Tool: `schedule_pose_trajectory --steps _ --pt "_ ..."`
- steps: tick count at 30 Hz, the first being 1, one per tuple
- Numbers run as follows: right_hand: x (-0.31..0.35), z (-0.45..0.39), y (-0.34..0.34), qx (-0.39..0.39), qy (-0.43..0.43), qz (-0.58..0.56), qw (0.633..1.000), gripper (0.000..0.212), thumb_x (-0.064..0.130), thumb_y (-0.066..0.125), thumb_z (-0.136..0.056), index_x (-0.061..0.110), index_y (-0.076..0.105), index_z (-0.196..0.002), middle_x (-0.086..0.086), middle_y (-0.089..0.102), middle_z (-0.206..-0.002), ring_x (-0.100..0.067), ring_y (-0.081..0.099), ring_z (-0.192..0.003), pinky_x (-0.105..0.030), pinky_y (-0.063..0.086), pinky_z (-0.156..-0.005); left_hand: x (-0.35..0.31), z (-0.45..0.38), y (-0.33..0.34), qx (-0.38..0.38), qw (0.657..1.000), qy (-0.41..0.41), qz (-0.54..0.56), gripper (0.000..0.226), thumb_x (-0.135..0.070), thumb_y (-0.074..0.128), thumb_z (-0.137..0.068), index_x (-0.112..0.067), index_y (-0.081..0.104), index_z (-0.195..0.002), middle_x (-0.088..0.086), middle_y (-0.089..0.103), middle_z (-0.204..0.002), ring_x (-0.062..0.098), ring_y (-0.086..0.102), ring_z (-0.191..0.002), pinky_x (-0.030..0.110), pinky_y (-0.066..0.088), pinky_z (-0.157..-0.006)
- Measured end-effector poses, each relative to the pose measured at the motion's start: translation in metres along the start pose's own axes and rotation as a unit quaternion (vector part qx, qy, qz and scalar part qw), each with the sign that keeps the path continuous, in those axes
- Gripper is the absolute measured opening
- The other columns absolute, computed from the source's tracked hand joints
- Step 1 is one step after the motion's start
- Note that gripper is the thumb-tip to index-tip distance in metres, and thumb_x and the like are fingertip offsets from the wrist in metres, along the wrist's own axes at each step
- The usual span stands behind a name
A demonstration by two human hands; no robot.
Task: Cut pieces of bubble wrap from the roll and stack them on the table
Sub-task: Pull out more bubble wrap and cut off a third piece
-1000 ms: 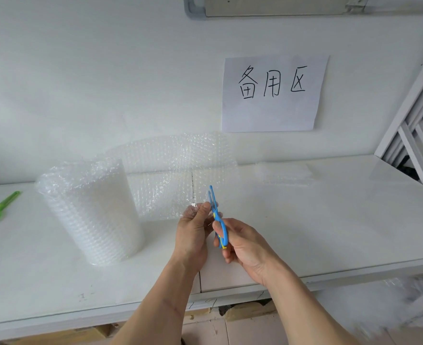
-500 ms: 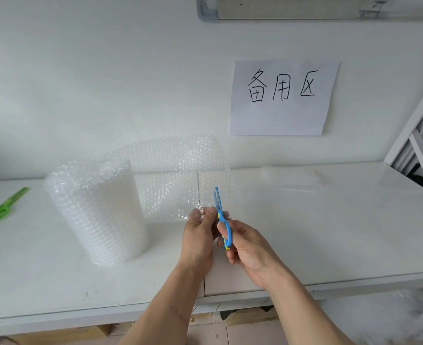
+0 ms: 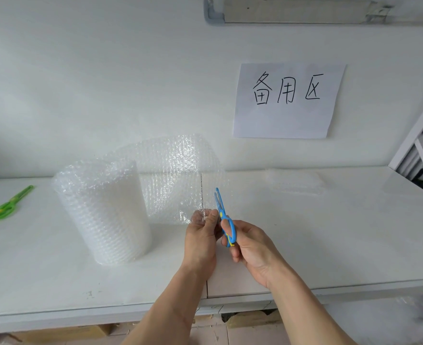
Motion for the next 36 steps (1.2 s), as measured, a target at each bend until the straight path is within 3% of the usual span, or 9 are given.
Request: schedule_pose_trajectory --steps 10,17,21,24,30,36 --pt "0.018 -0.002 0.001 -0.010 0.001 0.051 0.999 0.055 0.048 0.067 -0.085 -0.006 0.068 -0.096 -0.008 0.061 -0.066 -0.013 0.039 -0.048 -0.024 0.035 -0.048 0.002 -0.001 -0.003 -0.012 1.000 0.000 0.000 0.015 -0.014 0.055 -0.098 0.001 0.054 -0.098 0.020 0.060 -0.076 0.027 0.062 -0.068 0.046 0.049 -0.074" --pt "0.009 -0.002 0.000 0.007 0.000 0.029 1.000 0.035 0.043 0.071 -0.082 0.008 0.070 -0.084 -0.005 0.057 -0.068 -0.012 0.036 -0.049 -0.020 0.035 -0.051 0.002 -0.002 -0.005 -0.014 1.000 -0.008 0.017 0.012 -0.013 0.057 -0.097 -0.005 0.052 -0.090 0.019 0.058 -0.067 0.028 0.058 -0.059 0.046 0.047 -0.068" --pt "0.013 -0.002 -0.002 0.018 -0.010 0.056 0.998 0.058 0.052 0.070 -0.078 -0.004 0.065 -0.090 -0.005 0.059 -0.068 -0.014 0.037 -0.050 -0.019 0.039 -0.053 0.003 -0.001 -0.004 -0.013 1.000 0.000 0.010 0.014 -0.013 0.056 -0.098 0.001 0.052 -0.097 0.020 0.058 -0.069 0.029 0.059 -0.061 0.045 0.050 -0.069" --pt "0.019 -0.004 -0.004 0.021 -0.011 0.070 0.997 0.067 0.057 0.068 -0.074 -0.006 0.065 -0.094 -0.006 0.060 -0.068 -0.014 0.038 -0.049 -0.020 0.040 -0.054 0.003 -0.001 -0.004 -0.016 1.000 0.006 0.002 0.015 -0.012 0.054 -0.099 0.003 0.053 -0.101 0.021 0.056 -0.074 0.026 0.058 -0.062 0.036 0.052 -0.063" --pt "0.019 -0.005 -0.004 0.014 -0.005 0.059 0.998 0.038 0.044 0.071 -0.082 0.006 0.072 -0.087 -0.004 0.057 -0.066 -0.010 0.040 -0.049 -0.022 0.036 -0.052 0.003 -0.003 -0.004 -0.018 1.000 0.011 0.012 0.008 -0.009 0.053 -0.099 -0.001 0.054 -0.097 0.022 0.057 -0.080 0.029 0.059 -0.068 0.031 0.055 -0.063" --pt "0.017 -0.001 -0.006 0.027 -0.007 0.054 0.998 0.059 0.050 0.072 -0.078 -0.006 0.066 -0.094 -0.006 0.057 -0.069 -0.012 0.039 -0.052 -0.021 0.039 -0.054 0.005 -0.003 -0.005 -0.026 0.999 0.013 0.018 0.010 -0.010 0.055 -0.098 -0.002 0.053 -0.093 0.021 0.056 -0.072 0.030 0.056 -0.066 0.039 0.052 -0.068"
Point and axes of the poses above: each hand's wrist, its own z-axis away from the middle knuckle, its own y-axis out of the palm, x = y × z, the point moved 2 cm from there along -z, towards the middle knuckle
